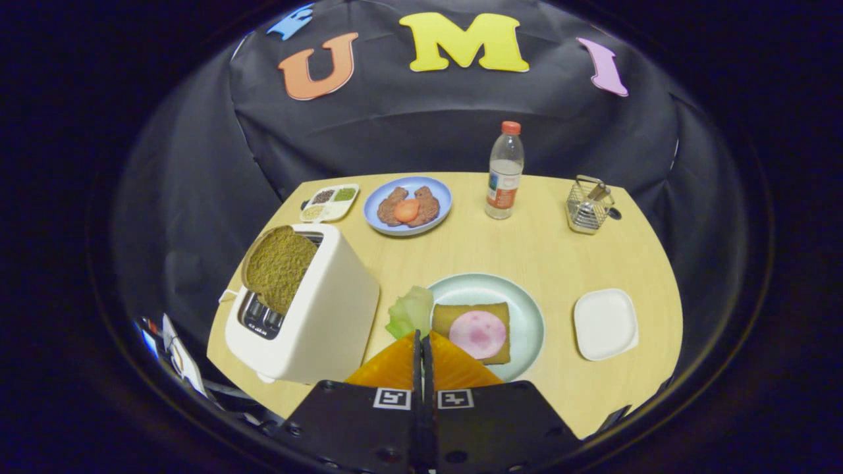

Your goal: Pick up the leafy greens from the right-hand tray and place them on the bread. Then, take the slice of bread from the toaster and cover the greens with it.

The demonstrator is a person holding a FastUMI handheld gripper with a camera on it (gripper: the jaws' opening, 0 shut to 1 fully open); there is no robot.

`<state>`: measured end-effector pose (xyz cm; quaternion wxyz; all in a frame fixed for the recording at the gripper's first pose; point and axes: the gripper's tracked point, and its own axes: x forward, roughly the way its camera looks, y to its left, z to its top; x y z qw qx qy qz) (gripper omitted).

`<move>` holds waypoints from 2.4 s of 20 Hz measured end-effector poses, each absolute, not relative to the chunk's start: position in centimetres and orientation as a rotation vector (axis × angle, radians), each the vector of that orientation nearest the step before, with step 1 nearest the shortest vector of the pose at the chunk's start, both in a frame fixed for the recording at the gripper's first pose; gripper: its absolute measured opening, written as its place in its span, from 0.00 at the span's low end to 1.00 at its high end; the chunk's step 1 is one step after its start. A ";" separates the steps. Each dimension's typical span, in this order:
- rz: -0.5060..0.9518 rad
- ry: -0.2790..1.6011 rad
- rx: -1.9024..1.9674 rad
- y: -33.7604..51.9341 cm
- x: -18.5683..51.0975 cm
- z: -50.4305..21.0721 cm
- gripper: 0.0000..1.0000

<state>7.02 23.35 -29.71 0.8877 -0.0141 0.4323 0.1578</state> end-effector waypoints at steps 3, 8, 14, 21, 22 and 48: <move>0.301 0.916 -0.068 22.8 8.8 -31.8 0.00; 0.244 0.971 -0.110 20.8 12.3 -34.9 0.00; 0.198 0.989 -0.148 19.1 14.8 -36.3 0.00; 0.182 0.954 -0.118 18.7 15.2 -36.0 0.08; 0.180 0.943 -0.115 18.5 15.0 -35.5 0.13; 0.487 0.627 -0.120 34.3 5.6 -22.2 0.97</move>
